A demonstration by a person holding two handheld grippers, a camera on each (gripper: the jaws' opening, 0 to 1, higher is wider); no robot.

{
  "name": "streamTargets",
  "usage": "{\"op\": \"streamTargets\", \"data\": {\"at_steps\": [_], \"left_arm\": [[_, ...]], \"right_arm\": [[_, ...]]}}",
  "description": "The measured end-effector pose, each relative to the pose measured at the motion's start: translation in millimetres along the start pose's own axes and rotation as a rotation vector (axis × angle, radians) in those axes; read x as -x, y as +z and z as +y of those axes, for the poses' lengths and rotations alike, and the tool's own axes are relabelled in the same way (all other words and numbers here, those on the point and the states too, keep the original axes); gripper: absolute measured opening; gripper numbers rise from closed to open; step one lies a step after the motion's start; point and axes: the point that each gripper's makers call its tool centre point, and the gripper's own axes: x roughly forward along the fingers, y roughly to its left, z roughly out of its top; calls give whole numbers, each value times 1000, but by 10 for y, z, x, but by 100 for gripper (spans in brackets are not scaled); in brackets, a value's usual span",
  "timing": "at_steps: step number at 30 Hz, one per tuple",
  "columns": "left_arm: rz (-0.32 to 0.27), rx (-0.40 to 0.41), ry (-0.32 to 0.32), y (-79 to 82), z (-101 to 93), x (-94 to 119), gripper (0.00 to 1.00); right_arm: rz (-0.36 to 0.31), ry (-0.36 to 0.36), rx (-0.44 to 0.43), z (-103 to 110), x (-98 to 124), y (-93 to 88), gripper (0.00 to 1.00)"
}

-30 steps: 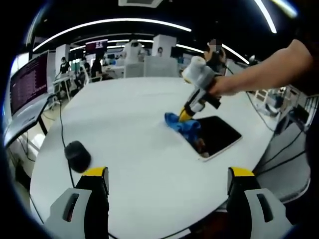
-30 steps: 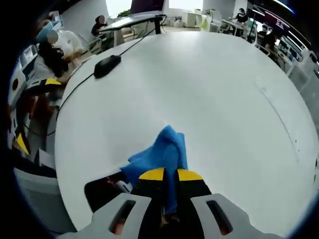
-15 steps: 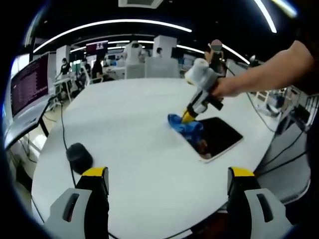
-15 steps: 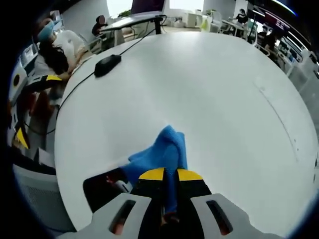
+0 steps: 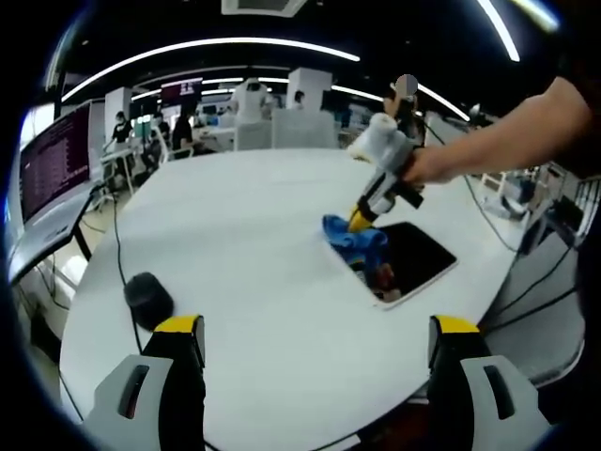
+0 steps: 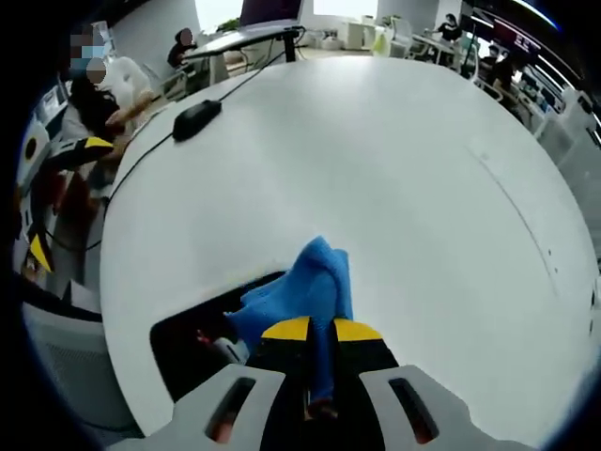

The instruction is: Wipe the mirror surface with the cleaning cloth until all visible marks leave the cleaned area.

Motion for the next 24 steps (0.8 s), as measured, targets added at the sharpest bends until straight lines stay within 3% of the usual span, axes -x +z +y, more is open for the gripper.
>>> {"op": "streamTargets", "data": {"at_steps": [24], "left_arm": [[-2,-11,1,19,-1,-16,99]], "right_arm": [[-1,-24,-4,-7,65,-101,3]]}}
